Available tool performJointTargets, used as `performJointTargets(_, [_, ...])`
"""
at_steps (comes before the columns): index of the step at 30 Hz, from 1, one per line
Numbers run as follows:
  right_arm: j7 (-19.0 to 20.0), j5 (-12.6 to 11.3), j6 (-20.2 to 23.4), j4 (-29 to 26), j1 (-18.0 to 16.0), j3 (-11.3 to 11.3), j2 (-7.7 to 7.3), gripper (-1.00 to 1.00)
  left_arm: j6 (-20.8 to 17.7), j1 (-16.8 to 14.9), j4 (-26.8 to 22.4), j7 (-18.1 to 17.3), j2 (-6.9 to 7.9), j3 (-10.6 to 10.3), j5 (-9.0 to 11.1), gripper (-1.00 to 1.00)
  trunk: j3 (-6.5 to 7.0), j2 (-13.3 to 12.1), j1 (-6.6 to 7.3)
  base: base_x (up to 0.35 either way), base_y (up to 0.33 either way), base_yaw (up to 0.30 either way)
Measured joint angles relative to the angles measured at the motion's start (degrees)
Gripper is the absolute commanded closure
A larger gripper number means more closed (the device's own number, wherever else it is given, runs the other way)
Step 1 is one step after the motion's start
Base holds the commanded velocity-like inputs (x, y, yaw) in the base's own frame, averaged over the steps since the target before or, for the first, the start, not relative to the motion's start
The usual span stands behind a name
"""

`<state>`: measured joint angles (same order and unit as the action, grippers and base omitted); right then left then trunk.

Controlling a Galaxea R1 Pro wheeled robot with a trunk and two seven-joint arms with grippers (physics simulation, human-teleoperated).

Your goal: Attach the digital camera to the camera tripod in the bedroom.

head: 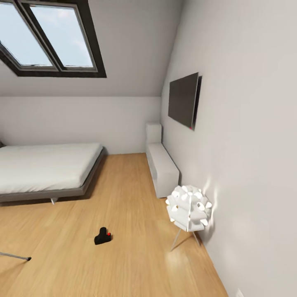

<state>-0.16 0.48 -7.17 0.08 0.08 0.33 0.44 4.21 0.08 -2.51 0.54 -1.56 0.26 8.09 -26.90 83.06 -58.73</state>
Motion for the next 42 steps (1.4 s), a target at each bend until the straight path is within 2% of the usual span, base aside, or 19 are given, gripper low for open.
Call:
performJointTargets(14, [0.00, 0.00, 0.00, 0.00, 0.00, 0.00, 0.00, -1.00, -0.09, 0.00, 0.00, -0.06, 0.08, -0.13, 0.06, -1.00, 0.00, 0.00, 0.02, 0.049, 0.036, 0.300])
performJointTargets(42, [0.00, 0.00, 0.00, 0.00, 0.00, 0.00, 0.00, -1.00, -0.13, 0.00, 0.01, -0.06, 0.17, -0.14, 0.10, -1.00, 0.00, 0.00, 0.03, 0.241, 0.184, 0.300])
